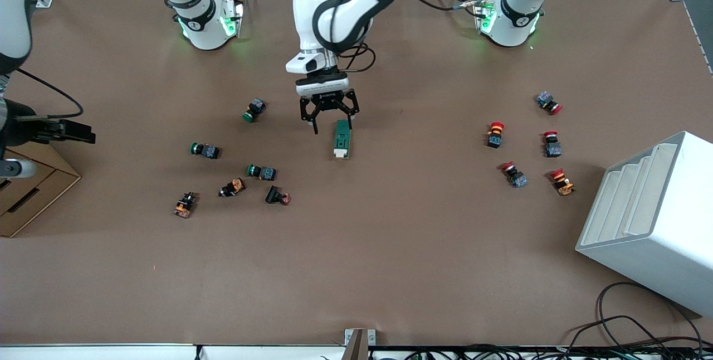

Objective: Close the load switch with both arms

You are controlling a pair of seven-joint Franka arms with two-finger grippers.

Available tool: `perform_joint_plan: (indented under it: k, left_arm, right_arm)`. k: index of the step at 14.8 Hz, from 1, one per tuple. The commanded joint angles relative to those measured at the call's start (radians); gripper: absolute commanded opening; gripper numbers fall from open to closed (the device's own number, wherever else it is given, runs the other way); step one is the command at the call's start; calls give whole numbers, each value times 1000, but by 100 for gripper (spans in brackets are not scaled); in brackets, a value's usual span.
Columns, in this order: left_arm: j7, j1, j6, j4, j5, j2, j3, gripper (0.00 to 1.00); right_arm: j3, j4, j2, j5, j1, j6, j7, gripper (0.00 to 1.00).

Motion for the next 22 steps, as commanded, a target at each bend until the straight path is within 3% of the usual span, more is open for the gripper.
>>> perform_joint_plan:
  k: [1,9,11,15,17,20,21,22]
  left_arm:
    - [153,81,13,28,-139,-59,-2,99]
    - [562,411,-6,82,-471,-184,-4,100]
    - [669,472,-67,122,-540,-198,-6,100]
    - [847,569,-274,206,-632,-214,-7,100]
    - [954,629,-300,214,-722,-255,-3,100]
    - [1098,721,-322,214,-810,-316,2,100]
    - [1166,721,-323,206,-845,-344,22,100]
    - [1254,715,-346,206,-890,-376,89,100]
  right_arm:
    - [17,61,8,-33,-18,-25,-10,100]
    - [38,104,-3,-4,-27,-102,-11,100]
    - [40,107,-17,11,-25,-180,-14,100]
    - [37,101,-67,25,-25,-199,-5,100]
    - [37,93,-96,25,-22,-205,-6,100]
    - [29,-28,-196,25,-12,-191,-8,100]
    - [28,-75,-236,24,-7,-162,-8,100]
    - [28,-114,-270,24,-7,-139,-10,100]
